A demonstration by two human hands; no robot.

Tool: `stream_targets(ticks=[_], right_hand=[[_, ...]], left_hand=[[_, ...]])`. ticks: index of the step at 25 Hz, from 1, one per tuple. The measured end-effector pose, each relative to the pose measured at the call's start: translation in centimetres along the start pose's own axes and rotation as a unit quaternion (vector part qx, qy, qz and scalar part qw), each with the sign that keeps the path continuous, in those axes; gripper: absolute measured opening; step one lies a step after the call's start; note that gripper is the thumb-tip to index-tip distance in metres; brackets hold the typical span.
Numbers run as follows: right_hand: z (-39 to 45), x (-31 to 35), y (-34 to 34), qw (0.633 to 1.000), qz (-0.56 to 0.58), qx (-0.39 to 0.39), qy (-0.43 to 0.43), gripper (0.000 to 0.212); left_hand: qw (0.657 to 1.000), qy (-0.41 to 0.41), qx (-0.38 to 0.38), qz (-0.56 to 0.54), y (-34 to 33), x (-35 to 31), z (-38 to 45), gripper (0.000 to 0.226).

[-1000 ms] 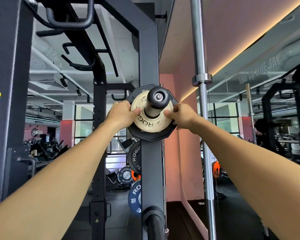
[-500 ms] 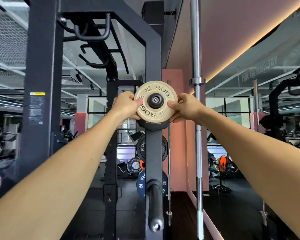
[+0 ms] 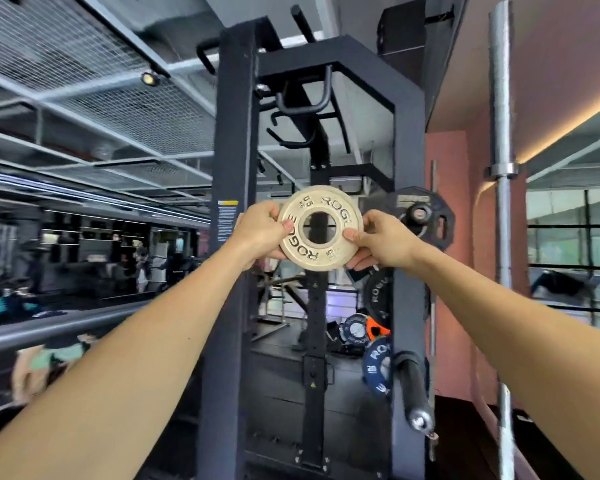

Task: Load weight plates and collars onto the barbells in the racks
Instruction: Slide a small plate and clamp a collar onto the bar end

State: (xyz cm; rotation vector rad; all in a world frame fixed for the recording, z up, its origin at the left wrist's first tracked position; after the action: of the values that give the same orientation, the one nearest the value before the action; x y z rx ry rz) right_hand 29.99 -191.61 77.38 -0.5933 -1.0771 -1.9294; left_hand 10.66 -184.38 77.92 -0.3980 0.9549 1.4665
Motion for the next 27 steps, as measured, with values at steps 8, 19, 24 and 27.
stream_targets(ticks=[8, 19, 24, 27], right_hand=[[5.5, 7.3, -22.0, 0.991, 0.071, 0.108, 0.041, 0.021], [13.1, 15.1, -44.7, 0.981, 0.082, 0.167, 0.062, 0.019], [17.2, 14.0, -49.4, 0.979, 0.084, 0.177, 0.053, 0.017], [19.7, 12.7, -50.6, 0.982, 0.089, 0.158, 0.051, 0.020]], left_hand=[[0.992, 0.045, -0.079, 0.088, 22.4, 7.0, -5.2, 0.012], [0.980, 0.083, -0.112, 0.144, 44.8, 16.0, -7.8, 0.010], [0.979, 0.085, -0.112, 0.145, 48.3, 20.0, -5.5, 0.009], [0.983, 0.075, -0.102, 0.136, 49.1, 22.3, -2.8, 0.007]])
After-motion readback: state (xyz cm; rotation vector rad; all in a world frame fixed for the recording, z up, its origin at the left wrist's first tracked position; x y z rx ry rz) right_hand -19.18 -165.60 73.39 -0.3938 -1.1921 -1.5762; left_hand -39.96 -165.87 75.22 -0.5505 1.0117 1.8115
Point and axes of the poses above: each hand's wrist, its own z-axis towards the middle knuckle, its own y-axis out of the back of the hand, x = y × z, the point moved 9 cm from there along z, towards the middle knuckle, and after that the axes turned 7 degrees about x, right-handed, at the moved point
